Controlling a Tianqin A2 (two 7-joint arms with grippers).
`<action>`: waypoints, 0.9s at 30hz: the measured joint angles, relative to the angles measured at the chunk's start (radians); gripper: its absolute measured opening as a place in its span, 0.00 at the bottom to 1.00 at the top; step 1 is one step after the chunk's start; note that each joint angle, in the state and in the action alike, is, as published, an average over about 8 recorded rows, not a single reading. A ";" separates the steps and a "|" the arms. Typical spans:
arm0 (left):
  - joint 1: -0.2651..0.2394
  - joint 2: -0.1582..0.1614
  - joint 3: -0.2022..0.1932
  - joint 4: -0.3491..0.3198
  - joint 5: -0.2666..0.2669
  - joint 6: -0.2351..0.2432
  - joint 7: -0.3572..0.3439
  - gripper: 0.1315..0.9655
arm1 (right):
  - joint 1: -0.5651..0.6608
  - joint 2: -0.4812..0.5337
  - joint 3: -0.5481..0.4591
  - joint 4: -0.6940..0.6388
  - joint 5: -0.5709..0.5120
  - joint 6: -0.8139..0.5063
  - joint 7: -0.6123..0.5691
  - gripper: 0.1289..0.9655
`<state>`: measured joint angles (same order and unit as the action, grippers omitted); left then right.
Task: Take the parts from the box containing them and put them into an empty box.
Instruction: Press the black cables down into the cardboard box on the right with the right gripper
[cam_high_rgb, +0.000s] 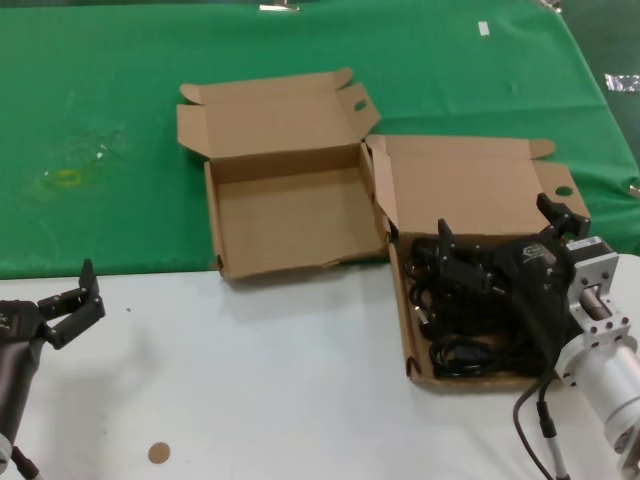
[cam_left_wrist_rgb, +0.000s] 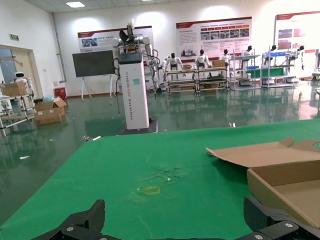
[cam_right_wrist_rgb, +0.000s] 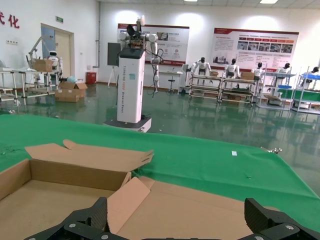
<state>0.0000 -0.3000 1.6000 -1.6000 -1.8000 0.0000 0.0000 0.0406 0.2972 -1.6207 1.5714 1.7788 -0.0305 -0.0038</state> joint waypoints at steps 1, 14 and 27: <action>0.000 0.000 0.000 0.000 0.000 0.000 0.000 1.00 | 0.000 0.000 0.000 0.000 0.000 0.000 0.000 1.00; 0.000 0.000 0.000 0.000 0.000 0.000 0.000 1.00 | 0.000 0.000 0.000 0.000 0.000 0.000 0.000 1.00; 0.000 0.000 0.000 0.000 0.000 0.000 0.000 0.97 | 0.000 0.000 0.000 0.000 0.000 0.000 0.000 1.00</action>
<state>0.0000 -0.3000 1.6000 -1.6000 -1.8000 0.0000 0.0000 0.0406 0.2972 -1.6207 1.5714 1.7788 -0.0305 -0.0038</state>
